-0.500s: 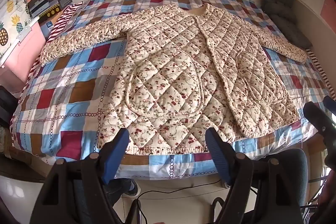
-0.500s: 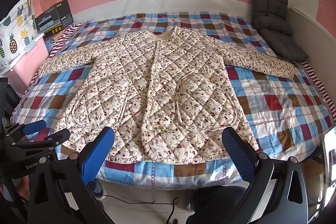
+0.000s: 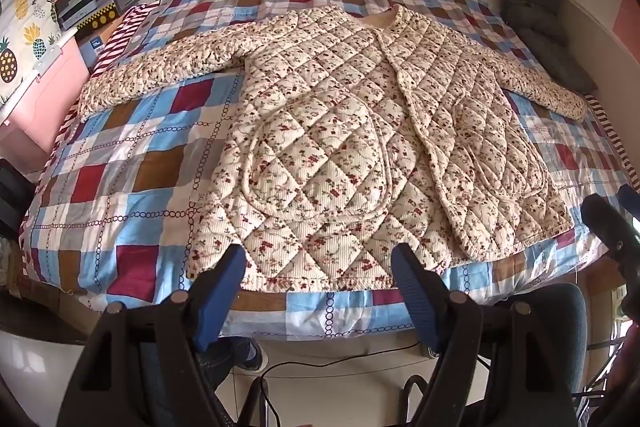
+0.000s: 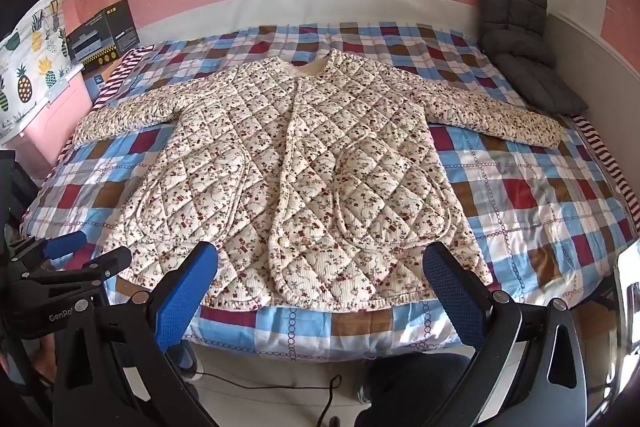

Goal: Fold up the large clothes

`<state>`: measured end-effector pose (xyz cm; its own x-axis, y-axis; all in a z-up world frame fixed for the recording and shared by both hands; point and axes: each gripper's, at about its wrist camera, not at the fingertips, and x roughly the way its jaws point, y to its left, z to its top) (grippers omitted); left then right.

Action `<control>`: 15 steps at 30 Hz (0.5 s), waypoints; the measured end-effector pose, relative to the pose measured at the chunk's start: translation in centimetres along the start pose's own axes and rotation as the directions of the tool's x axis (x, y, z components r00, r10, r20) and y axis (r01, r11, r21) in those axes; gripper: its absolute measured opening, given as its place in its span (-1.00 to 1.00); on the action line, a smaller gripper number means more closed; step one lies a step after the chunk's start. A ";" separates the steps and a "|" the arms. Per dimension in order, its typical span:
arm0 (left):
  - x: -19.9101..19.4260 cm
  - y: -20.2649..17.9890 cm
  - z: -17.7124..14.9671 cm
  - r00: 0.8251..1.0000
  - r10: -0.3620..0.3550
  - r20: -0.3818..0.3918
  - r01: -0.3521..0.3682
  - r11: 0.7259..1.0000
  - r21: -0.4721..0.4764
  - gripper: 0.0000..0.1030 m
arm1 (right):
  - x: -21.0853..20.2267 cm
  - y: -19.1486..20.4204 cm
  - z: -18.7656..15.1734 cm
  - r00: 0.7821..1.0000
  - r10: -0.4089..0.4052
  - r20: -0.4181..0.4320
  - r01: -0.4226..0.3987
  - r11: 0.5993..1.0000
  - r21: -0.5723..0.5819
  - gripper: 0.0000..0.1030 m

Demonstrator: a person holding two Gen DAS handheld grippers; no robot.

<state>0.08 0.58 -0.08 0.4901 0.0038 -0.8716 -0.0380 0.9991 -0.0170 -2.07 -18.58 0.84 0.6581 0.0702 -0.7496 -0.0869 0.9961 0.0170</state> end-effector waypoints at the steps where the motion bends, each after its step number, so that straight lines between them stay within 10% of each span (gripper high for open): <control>1: 0.0 0.0 0.0 1.000 0.000 0.000 0.000 1.000 0.000 0.50 | 0.0 0.0 0.0 1.000 0.000 0.000 0.000 1.000 -0.001 0.99; 15: 0.0 -0.2 -0.3 1.000 -0.002 -0.001 0.002 1.000 -0.004 0.50 | 0.2 0.1 -0.1 1.000 0.000 -0.001 0.000 1.000 -0.001 0.99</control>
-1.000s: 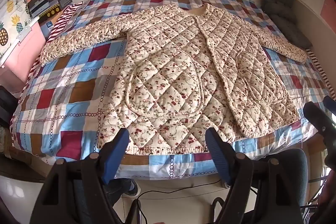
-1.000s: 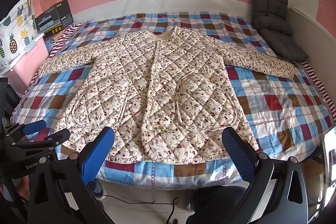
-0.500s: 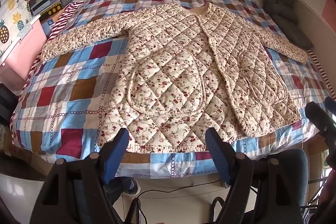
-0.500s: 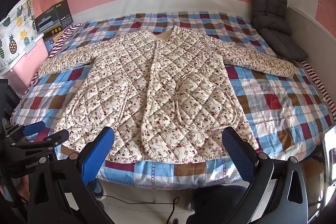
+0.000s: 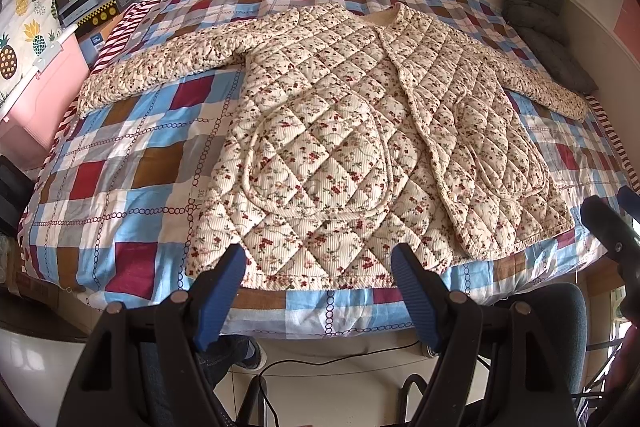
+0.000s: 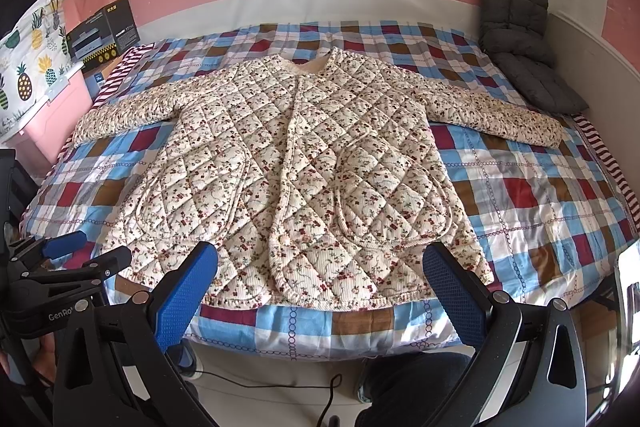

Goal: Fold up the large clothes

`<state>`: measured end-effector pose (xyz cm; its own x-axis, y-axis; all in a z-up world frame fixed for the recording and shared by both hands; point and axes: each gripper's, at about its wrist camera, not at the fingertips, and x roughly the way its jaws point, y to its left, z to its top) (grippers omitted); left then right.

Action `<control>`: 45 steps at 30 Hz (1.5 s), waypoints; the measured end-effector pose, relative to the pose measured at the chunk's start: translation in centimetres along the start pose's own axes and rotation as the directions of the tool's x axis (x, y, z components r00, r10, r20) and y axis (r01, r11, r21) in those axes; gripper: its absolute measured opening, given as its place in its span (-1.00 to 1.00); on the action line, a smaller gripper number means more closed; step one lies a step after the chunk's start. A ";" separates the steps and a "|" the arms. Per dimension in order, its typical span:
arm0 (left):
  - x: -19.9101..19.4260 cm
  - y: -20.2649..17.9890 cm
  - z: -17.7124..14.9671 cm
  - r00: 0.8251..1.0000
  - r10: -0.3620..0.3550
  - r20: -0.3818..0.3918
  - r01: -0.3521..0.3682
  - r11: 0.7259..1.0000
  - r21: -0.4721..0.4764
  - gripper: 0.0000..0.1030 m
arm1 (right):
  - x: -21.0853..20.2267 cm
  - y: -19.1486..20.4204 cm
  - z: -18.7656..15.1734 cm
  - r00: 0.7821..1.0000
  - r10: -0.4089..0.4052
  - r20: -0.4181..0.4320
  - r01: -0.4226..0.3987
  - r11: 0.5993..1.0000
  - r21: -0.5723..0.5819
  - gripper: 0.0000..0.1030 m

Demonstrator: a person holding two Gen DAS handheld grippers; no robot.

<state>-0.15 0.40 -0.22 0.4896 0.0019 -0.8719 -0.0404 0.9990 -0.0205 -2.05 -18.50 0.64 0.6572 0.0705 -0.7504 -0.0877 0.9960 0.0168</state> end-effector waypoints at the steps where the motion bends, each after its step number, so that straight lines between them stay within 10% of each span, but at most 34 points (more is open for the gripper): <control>1: 0.0 0.0 0.0 1.000 -0.001 0.000 0.001 1.000 0.000 0.50 | 0.0 0.0 0.0 1.000 -0.001 0.000 0.001 1.000 0.000 0.99; 45: 0.1 0.1 -0.2 1.000 0.000 -0.007 0.000 1.000 -0.004 0.50 | 0.5 0.0 -0.2 1.000 0.000 -0.004 0.000 1.000 0.002 0.99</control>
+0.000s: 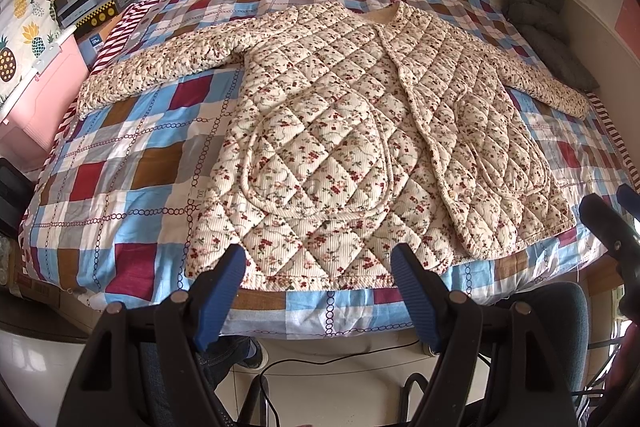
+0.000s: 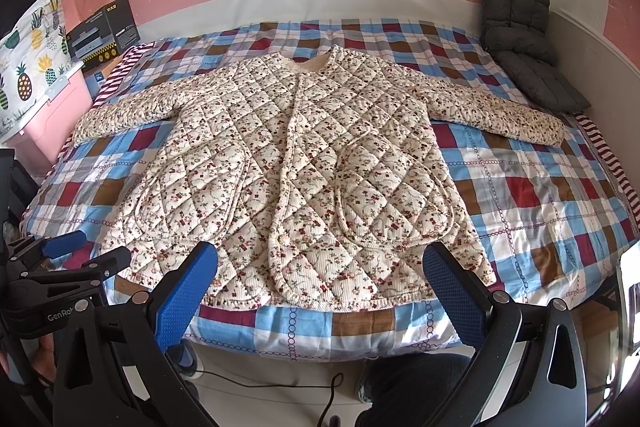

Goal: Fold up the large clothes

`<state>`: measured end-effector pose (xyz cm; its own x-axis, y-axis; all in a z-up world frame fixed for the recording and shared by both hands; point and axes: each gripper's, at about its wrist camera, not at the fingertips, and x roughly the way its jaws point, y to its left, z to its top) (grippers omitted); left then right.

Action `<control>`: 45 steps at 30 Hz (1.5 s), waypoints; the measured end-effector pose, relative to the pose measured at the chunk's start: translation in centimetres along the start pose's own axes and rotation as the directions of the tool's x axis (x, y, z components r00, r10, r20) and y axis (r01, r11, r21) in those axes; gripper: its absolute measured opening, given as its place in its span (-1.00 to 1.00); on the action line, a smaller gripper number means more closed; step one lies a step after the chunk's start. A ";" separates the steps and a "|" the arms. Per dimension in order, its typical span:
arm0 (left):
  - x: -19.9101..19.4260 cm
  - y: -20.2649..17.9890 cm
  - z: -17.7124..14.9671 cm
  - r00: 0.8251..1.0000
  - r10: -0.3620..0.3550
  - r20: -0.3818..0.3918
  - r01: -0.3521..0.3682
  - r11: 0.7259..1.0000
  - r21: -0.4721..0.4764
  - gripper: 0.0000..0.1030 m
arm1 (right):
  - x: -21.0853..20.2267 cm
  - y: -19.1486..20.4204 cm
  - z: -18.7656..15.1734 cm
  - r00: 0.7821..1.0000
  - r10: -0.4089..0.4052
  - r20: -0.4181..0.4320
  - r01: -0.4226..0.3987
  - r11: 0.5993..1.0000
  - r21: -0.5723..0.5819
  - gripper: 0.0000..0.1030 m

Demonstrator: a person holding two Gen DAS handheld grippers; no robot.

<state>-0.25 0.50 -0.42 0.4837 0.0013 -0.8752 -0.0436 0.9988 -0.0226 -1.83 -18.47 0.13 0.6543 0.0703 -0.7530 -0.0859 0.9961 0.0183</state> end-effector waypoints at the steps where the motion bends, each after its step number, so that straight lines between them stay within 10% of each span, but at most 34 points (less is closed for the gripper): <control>1: 0.0 0.1 0.0 1.000 0.000 0.000 0.000 1.000 0.000 0.50 | 0.0 0.0 0.0 1.000 0.000 -0.001 0.000 1.000 0.000 0.99; 30: 2.0 0.8 0.1 1.000 -0.003 -0.016 0.003 1.000 -0.008 0.50 | 1.4 0.1 0.2 1.000 -0.002 -0.013 0.002 1.000 -0.005 0.99; 45: 7.8 15.4 9.0 0.996 -0.035 0.086 0.052 0.975 -0.215 0.50 | 8.4 6.1 7.6 0.996 0.093 0.009 -0.092 0.992 -0.083 0.99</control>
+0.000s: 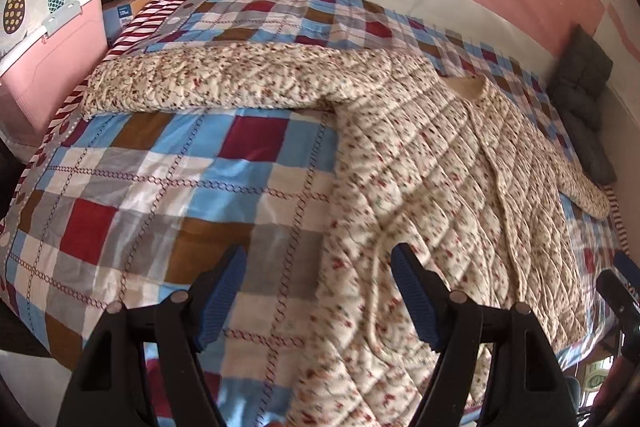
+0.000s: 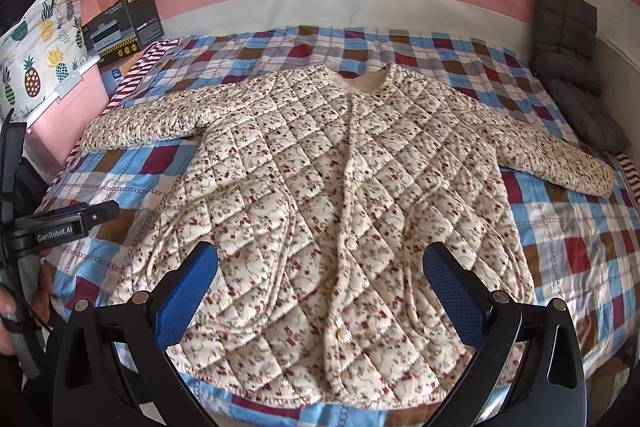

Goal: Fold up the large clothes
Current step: 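Grasp the jacket sleeve nearest the left tool with the left tool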

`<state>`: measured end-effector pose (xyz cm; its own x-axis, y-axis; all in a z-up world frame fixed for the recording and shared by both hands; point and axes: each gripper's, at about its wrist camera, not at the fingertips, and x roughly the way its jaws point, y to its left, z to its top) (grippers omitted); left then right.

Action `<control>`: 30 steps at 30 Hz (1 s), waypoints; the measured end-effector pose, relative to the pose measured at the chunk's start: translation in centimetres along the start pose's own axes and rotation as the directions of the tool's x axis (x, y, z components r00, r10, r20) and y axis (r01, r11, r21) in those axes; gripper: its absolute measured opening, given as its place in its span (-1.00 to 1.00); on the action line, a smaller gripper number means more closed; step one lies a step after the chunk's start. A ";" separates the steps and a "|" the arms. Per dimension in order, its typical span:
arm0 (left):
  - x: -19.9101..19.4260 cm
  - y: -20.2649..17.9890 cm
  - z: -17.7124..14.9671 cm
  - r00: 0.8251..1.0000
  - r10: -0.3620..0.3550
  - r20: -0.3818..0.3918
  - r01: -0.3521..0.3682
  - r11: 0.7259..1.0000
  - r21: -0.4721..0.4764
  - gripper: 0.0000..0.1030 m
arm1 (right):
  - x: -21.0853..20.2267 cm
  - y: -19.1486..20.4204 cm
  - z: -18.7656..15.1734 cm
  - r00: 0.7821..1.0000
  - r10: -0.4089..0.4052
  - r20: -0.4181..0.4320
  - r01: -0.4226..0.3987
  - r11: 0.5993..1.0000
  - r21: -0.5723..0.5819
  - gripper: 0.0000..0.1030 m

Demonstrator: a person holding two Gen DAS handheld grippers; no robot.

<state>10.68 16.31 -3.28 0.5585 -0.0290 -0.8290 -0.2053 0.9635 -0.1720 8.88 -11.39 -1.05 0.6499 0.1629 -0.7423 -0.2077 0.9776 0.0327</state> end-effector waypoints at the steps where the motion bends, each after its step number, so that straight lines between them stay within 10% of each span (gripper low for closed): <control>1: 0.5 1.1 0.7 1.000 0.005 0.005 -0.004 1.000 -0.013 0.50 | 0.6 0.4 0.5 1.000 0.006 0.002 -0.006 1.000 -0.007 0.99; 22: 11.7 22.9 11.0 0.998 0.034 0.058 -0.005 0.899 -0.438 0.39 | 10.9 5.9 5.1 1.000 0.004 -0.026 -0.007 0.988 -0.154 0.99; 30: 14.4 27.9 11.2 0.993 -0.022 0.114 0.090 0.767 -0.635 0.39 | 12.9 6.2 5.3 1.000 0.004 -0.031 -0.009 0.985 -0.173 0.99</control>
<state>22.00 45.76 -14.05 0.6506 -0.0202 -0.7591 -0.6179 0.5670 -0.5447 19.83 -2.54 -6.85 0.6266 0.1625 -0.7623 -0.3368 0.9385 -0.0768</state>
